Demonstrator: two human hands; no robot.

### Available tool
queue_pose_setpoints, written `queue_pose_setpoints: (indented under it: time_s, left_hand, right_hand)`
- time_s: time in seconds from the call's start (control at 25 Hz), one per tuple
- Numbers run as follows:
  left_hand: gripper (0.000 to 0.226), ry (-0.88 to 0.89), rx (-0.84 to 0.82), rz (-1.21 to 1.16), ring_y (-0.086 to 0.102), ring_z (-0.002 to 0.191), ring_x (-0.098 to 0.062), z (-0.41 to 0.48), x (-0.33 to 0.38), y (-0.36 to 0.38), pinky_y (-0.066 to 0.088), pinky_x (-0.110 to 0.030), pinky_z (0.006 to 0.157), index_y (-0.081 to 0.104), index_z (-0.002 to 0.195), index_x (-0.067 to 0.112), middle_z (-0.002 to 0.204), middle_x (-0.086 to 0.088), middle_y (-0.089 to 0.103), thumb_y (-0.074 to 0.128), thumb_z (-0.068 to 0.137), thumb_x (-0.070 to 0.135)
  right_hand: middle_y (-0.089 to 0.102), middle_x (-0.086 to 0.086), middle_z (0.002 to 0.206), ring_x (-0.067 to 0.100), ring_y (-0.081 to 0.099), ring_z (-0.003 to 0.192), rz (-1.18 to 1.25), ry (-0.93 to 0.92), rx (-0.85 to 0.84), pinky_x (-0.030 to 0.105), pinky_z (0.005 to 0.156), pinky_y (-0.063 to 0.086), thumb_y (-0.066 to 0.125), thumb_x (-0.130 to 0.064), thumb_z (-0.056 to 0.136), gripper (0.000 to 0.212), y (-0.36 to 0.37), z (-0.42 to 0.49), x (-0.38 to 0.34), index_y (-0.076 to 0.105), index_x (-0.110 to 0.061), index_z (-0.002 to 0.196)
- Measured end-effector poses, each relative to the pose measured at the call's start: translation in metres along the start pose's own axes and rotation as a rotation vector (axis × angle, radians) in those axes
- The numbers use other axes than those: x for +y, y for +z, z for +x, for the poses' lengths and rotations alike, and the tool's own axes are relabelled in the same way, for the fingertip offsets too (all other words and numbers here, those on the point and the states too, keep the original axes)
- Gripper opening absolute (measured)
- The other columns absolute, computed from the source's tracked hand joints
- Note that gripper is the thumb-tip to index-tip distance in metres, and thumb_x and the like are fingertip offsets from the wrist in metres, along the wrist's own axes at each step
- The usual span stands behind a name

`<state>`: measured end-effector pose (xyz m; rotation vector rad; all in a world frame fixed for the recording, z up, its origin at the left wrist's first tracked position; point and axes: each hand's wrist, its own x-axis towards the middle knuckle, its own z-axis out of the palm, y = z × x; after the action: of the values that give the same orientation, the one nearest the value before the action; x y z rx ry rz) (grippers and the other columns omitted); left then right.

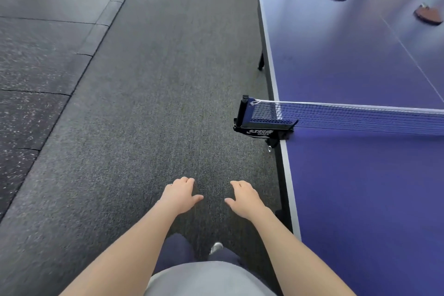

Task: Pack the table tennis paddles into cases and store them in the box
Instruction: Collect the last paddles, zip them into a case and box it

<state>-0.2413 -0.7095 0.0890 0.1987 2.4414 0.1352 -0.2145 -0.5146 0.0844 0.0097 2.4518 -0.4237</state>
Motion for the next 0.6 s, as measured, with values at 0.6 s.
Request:
queue_pose_setpoints:
  time_s: [0.6]
  left_hand:
    - [0.068, 0.108, 0.012, -0.013, 0.039, 0.133, -0.026, 0.199, -0.125, -0.179, 0.038, -0.041, 0.104, 0.030, 0.145, 0.012, 0.146, -0.008, 0.040, 0.044, 0.094, 0.055]
  right_hand:
    - [0.028, 0.010, 0.153, 0.026, 0.023, 0.142, 0.094, 0.049, 0.055, 0.041, 0.114, 0.023, 0.048, -0.037, 0.097, 0.065, -0.132, 0.219, -0.146, 0.020, -0.011, 0.150]
